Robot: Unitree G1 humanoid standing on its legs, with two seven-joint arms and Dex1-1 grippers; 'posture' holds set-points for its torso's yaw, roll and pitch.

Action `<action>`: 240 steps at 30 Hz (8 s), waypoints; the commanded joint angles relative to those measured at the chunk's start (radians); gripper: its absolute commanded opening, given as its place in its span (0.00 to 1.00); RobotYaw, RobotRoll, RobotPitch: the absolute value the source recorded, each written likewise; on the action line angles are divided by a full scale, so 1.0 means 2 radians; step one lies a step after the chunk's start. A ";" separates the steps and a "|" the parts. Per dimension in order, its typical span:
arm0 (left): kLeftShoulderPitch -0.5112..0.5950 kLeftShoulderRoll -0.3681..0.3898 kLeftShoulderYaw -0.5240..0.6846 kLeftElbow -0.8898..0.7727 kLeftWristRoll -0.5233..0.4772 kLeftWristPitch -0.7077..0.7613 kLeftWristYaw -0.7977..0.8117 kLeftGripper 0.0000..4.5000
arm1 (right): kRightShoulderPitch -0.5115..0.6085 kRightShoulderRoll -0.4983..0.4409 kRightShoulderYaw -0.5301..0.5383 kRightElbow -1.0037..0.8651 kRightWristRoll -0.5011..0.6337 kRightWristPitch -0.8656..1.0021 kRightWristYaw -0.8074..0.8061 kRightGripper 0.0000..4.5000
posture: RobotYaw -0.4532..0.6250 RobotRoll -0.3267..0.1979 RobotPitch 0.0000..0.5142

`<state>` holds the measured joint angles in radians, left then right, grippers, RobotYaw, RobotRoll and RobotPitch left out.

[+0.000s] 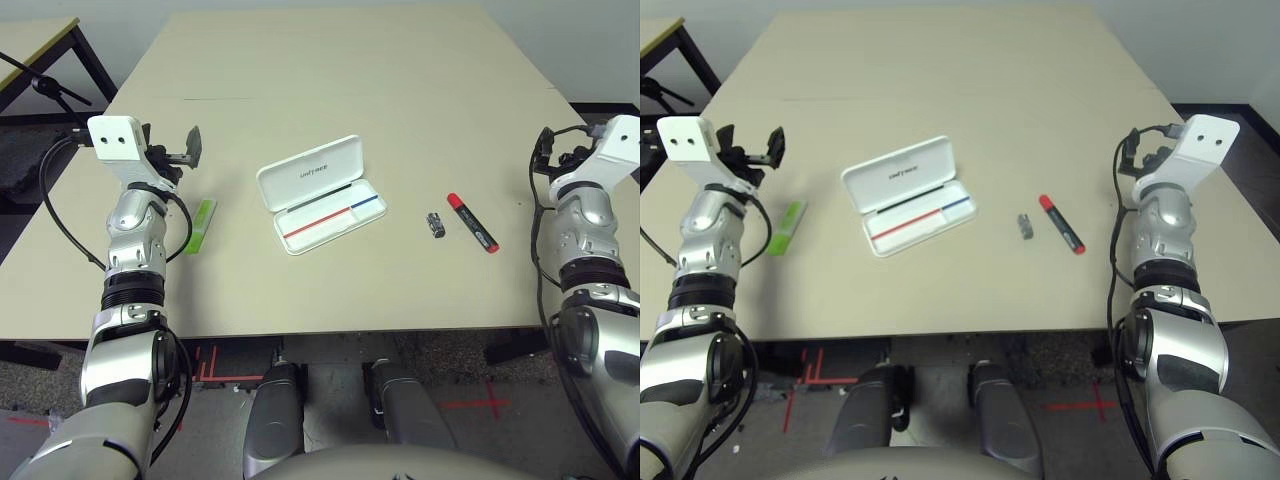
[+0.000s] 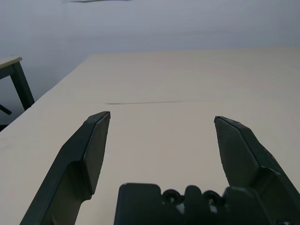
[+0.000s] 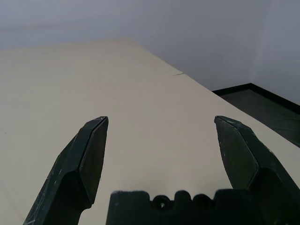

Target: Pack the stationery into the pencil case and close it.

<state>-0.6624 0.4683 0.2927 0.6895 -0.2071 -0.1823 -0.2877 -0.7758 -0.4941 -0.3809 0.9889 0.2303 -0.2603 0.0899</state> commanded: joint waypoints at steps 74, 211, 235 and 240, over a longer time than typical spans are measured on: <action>0.166 0.169 -0.238 -0.548 -0.110 0.415 -0.304 1.00 | 0.101 -0.141 0.182 -0.331 0.024 0.349 0.582 1.00 | 0.44 0.62 0.26; 0.144 0.193 -0.219 -0.520 -0.058 0.289 -0.454 0.99 | 0.103 -0.160 0.182 -0.394 0.046 0.618 0.359 1.00 | 0.36 0.62 0.24; 0.133 0.201 -0.235 -0.542 -0.051 0.295 -0.462 1.00 | 0.070 -0.135 0.252 -0.280 -0.022 0.552 0.395 0.54 | 0.38 0.62 0.26; 0.139 0.205 -0.233 -0.539 -0.048 0.293 -0.459 1.00 | 0.072 -0.147 0.249 -0.288 -0.032 0.513 0.411 0.12 | 0.38 0.62 0.26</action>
<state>-0.3954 0.8690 -0.1664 -0.3795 -0.3126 0.4044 -1.2057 -0.6417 -0.7750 0.1059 0.4094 0.1824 0.7953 0.8997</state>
